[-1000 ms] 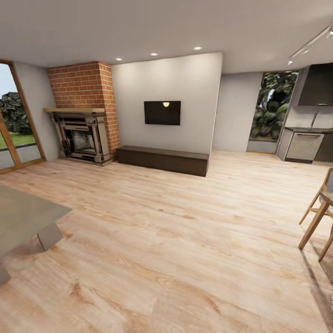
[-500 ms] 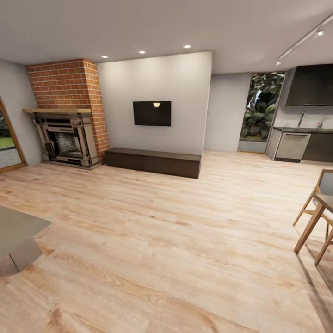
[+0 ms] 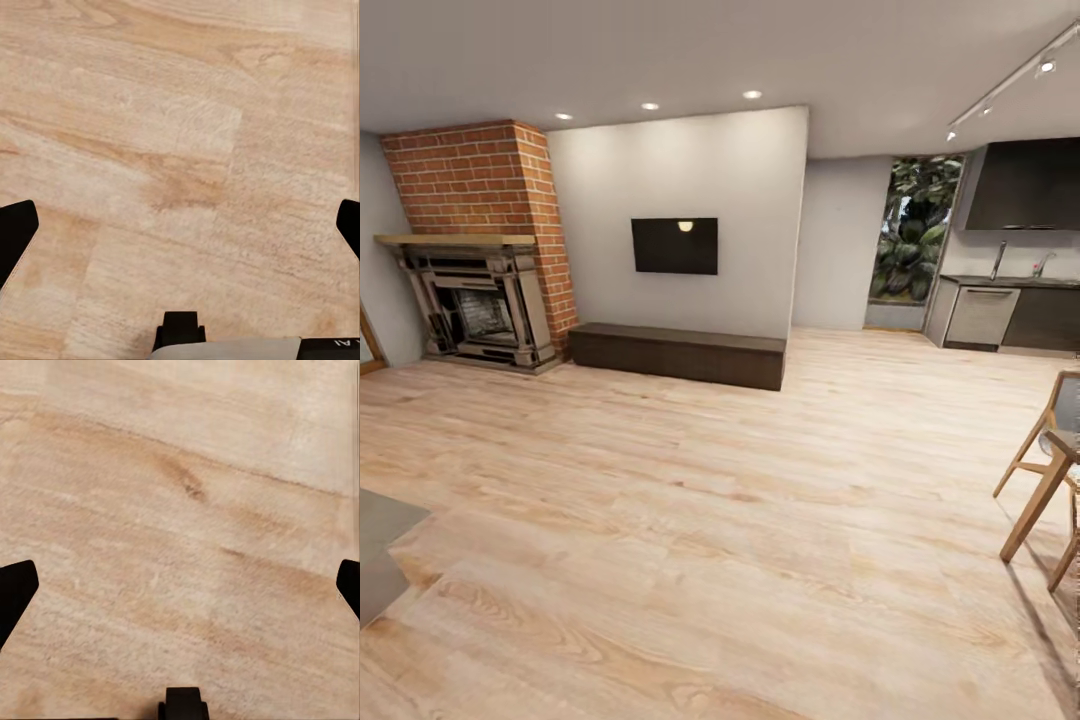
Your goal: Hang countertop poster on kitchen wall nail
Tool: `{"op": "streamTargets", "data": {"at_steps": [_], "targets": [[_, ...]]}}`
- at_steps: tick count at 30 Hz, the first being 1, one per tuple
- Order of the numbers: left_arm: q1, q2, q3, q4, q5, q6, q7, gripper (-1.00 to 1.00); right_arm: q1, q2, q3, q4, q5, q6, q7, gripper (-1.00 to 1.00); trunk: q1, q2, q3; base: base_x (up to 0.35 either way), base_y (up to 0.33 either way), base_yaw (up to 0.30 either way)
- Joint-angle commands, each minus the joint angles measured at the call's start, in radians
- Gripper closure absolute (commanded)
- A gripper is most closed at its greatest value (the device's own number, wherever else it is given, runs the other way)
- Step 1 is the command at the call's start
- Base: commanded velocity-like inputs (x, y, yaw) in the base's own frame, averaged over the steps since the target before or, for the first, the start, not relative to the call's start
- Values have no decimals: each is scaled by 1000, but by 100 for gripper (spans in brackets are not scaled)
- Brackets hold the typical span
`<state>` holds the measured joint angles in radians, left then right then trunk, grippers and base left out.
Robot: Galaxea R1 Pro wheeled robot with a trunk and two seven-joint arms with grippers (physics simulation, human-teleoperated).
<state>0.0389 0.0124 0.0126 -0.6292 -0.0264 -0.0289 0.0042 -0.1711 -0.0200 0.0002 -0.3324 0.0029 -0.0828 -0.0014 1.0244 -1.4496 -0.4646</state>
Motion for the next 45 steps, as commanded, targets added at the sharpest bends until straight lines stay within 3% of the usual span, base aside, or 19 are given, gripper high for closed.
{"op": "streamTargets", "data": {"at_steps": [1,18,45], "targets": [[1,0,1,-1,-3,-2,0,-100,-1,0,0,1,0,-3,0,-100,1,0,-1,331,0,-237],[1,0,1,-1,-4,-2,0,-100,-1,0,0,1,0,-3,-1,-100,1,0,-1,331,0,-238],[0,0,1,-1,-4,-2,0,-100,-1,0,0,1,0,-5,-2,-100,1,0,-1,331,-21,-12]]}}
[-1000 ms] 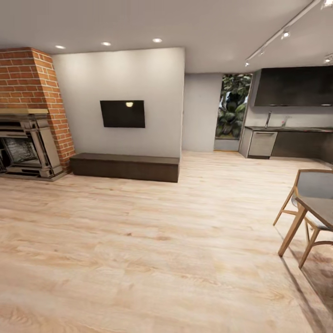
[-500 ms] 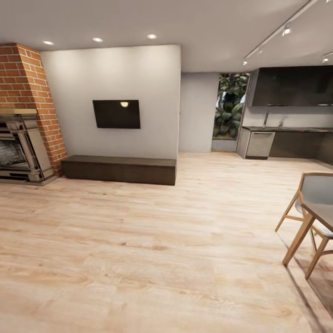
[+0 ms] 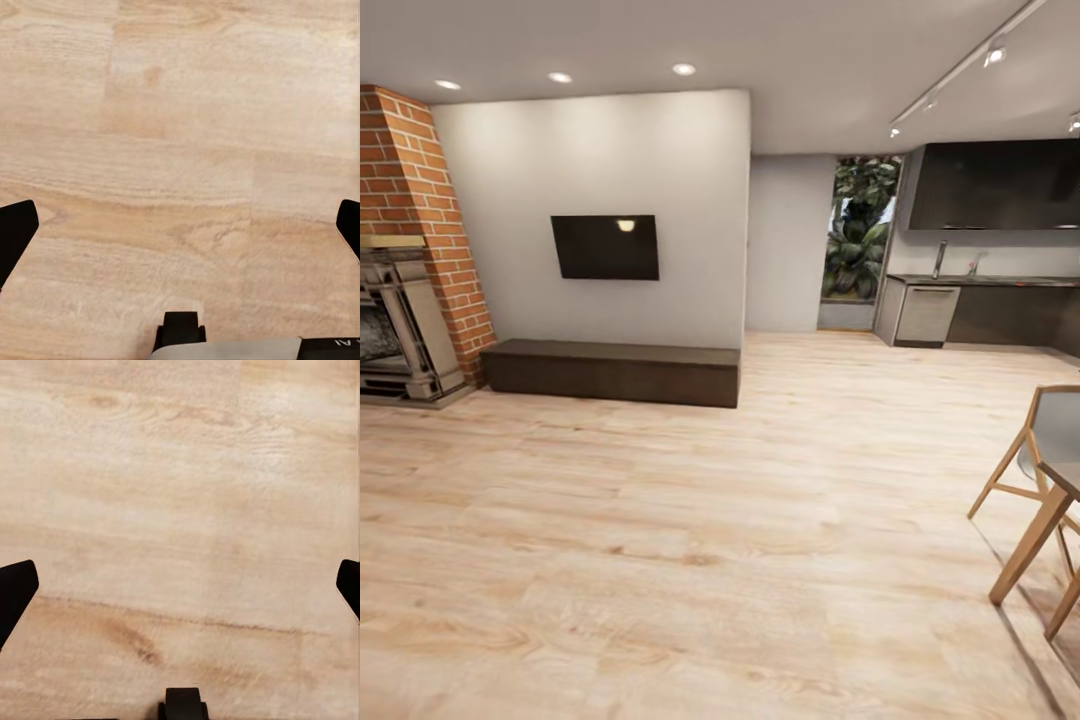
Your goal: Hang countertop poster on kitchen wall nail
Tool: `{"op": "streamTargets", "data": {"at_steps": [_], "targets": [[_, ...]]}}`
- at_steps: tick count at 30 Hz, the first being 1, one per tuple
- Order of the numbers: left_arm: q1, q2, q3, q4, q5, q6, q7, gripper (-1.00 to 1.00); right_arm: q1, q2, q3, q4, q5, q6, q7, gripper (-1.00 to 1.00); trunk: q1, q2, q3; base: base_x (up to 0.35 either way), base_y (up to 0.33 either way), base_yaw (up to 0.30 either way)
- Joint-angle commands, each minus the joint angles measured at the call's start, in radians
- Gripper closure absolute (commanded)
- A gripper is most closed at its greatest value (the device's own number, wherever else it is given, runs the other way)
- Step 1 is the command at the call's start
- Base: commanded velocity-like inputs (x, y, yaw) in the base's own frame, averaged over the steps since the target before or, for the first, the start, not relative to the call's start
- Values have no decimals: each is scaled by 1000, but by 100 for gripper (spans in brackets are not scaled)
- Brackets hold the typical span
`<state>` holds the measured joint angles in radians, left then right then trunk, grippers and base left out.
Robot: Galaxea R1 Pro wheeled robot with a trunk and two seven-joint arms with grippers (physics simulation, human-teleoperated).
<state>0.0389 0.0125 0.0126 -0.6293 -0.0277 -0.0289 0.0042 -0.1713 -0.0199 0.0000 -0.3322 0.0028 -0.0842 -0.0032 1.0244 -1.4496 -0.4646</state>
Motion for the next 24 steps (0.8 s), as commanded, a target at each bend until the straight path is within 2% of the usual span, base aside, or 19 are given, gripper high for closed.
{"op": "streamTargets", "data": {"at_steps": [1,13,24], "targets": [[0,0,1,-1,-3,-2,0,-100,-1,0,0,1,0,-3,0,-100,1,0,-1,331,-77,-60],[1,1,1,-1,-3,-2,0,-100,-1,0,0,1,-1,-3,0,-100,1,0,-1,331,-84,-237],[1,13,2,-1,-1,0,2,-100,-1,0,0,1,-1,-3,0,-100,1,0,-1,331,-86,-272]]}}
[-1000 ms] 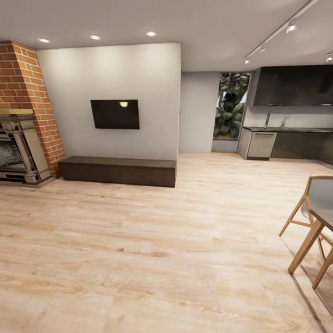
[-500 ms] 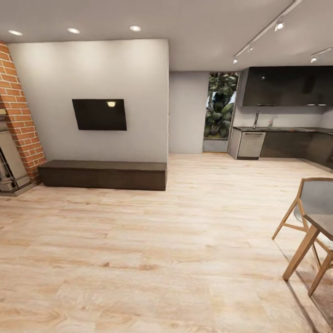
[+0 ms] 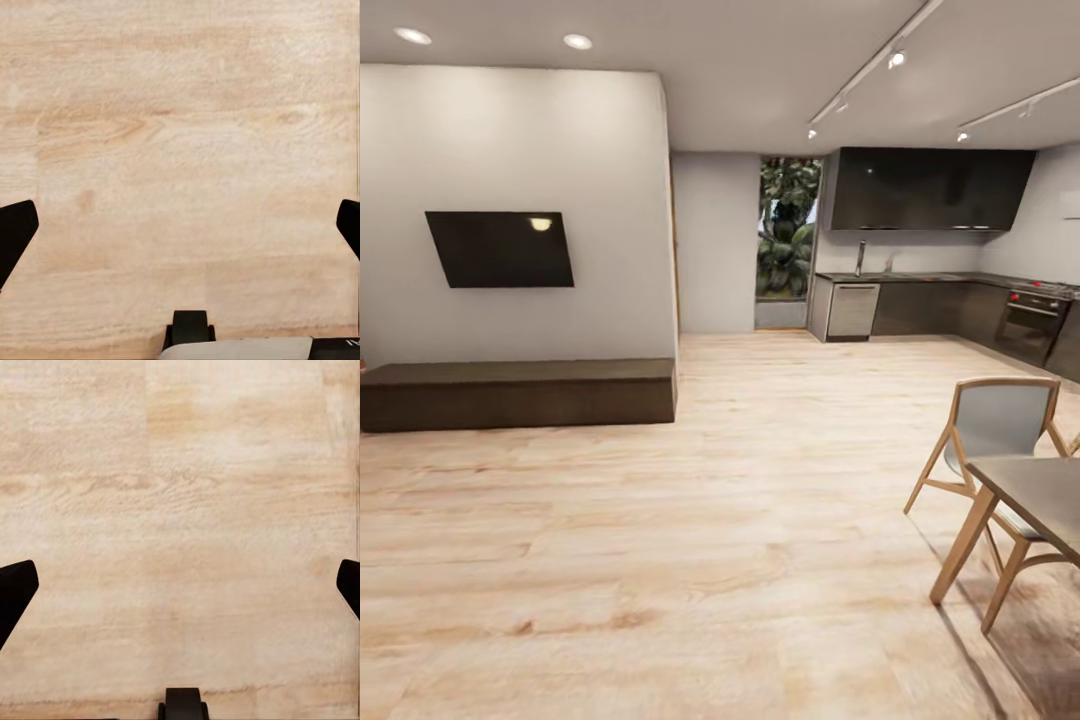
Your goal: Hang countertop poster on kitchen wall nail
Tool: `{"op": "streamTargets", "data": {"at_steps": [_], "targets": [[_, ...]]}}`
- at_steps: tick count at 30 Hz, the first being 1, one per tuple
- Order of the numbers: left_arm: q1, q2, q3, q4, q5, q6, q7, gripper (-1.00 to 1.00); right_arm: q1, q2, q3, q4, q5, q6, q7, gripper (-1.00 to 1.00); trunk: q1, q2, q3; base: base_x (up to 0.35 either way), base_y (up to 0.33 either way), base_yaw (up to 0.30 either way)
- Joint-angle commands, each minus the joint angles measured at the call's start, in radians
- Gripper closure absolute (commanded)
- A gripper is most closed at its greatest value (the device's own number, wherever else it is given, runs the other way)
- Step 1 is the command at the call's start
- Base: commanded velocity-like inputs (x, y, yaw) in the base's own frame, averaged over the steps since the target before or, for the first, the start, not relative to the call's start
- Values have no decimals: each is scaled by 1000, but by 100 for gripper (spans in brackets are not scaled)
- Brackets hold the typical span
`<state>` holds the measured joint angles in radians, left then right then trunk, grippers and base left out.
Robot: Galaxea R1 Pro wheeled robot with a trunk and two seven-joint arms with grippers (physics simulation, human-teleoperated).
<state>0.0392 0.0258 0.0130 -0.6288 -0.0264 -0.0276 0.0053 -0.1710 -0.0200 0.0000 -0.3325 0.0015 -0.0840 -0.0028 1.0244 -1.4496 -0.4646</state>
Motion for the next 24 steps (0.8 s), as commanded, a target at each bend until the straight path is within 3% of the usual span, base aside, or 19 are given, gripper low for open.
{"op": "streamTargets", "data": {"at_steps": [1,7,24], "targets": [[0,0,2,-1,-3,-2,1,-100,-1,0,0,1,0,-3,-1,-100,1,0,-1,331,-86,-265],[0,0,1,-1,-3,-2,1,-100,-1,0,0,1,1,-3,-2,-100,1,0,-1,331,-82,-107],[0,0,2,0,-3,-2,1,-100,-1,0,0,1,2,-3,-2,-100,1,0,-1,331,-10,-7]]}}
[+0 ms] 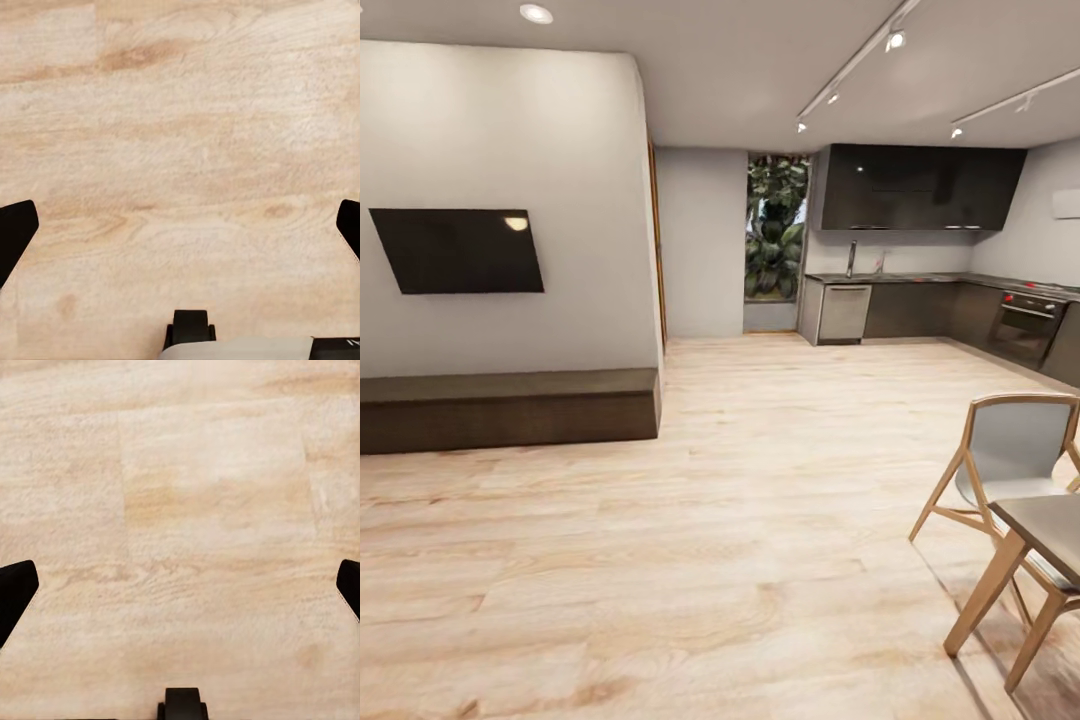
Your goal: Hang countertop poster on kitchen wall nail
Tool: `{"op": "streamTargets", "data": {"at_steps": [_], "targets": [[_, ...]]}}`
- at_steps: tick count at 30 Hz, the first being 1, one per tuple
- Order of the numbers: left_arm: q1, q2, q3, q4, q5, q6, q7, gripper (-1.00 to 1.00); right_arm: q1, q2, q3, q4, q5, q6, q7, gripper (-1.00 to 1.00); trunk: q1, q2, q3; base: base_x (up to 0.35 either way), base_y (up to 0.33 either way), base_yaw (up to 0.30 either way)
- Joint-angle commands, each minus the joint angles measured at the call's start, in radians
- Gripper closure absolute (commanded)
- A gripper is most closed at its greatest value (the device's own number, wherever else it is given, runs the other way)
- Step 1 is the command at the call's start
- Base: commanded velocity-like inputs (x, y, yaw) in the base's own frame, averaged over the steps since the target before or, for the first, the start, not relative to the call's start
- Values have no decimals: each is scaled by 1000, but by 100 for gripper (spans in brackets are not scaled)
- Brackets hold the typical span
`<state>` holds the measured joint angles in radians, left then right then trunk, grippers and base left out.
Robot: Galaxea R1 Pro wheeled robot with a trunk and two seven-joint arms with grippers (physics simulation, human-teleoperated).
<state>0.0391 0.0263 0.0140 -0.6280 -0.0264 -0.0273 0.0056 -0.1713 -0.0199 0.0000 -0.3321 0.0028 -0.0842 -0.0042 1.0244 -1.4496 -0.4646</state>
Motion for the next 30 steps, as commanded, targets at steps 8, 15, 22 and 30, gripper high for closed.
{"op": "streamTargets", "data": {"at_steps": [8,15,22,30], "targets": [[1,0,1,-1,-3,-3,0,-100,-1,0,0,1,0,-4,1,-100,1,0,-1,331,0,0],[1,0,1,-1,-3,-3,1,-100,-1,0,1,2,1,-6,1,-100,1,0,-1,331,0,0],[1,0,1,-1,-3,-3,1,-100,-1,0,2,2,2,-7,3,-100,1,0,-1,331,0,0],[0,0,1,-1,-3,-3,1,-100,-1,0,1,1,2,-9,1,-100,1,0,-1,331,-10,0]]}}
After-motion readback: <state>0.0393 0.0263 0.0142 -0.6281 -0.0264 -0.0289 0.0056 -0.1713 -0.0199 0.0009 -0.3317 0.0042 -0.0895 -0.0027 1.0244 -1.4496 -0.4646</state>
